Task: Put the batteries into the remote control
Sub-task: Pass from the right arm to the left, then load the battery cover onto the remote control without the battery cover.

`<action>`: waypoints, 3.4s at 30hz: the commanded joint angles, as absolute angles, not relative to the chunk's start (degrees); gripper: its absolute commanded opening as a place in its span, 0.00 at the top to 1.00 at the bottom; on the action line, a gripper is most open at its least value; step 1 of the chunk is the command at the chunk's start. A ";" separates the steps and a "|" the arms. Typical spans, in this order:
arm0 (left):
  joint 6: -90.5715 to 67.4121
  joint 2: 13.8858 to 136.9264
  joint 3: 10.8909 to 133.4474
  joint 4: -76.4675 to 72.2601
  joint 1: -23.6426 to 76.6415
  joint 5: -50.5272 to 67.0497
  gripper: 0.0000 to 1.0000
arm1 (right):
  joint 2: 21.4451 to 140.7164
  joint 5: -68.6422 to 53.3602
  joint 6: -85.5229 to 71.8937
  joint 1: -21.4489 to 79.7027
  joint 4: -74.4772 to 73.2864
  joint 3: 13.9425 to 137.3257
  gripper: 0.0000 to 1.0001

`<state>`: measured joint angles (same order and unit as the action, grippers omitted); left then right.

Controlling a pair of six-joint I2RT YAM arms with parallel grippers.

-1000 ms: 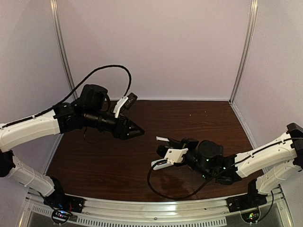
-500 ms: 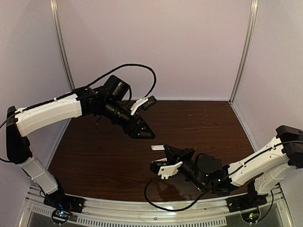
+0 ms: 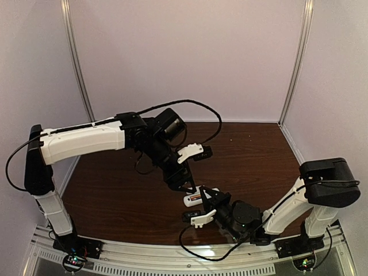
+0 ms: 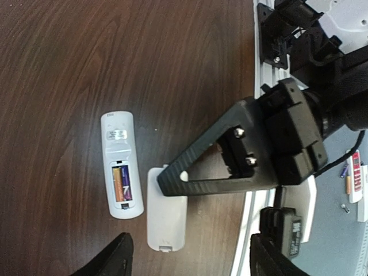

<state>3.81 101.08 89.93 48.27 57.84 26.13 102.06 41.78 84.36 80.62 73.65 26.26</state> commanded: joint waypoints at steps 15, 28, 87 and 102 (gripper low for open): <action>9.62 109.25 96.71 52.47 59.49 18.35 0.41 | 103.04 42.63 86.32 81.39 89.83 26.45 1.00; 9.67 111.62 97.95 53.55 60.73 18.97 0.56 | 103.56 43.36 87.10 81.44 91.90 26.64 1.00; 4.83 111.59 88.34 45.32 55.65 11.40 0.77 | 58.57 -3.54 -28.37 34.04 13.05 35.79 0.00; 6.67 120.18 95.62 49.64 60.19 5.93 0.78 | 71.76 -34.75 -41.66 17.76 19.62 34.72 0.00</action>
<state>5.37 118.56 92.49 48.34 59.88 8.03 70.83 -26.76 -39.16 18.50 17.39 35.20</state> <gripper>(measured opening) 0.291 0.996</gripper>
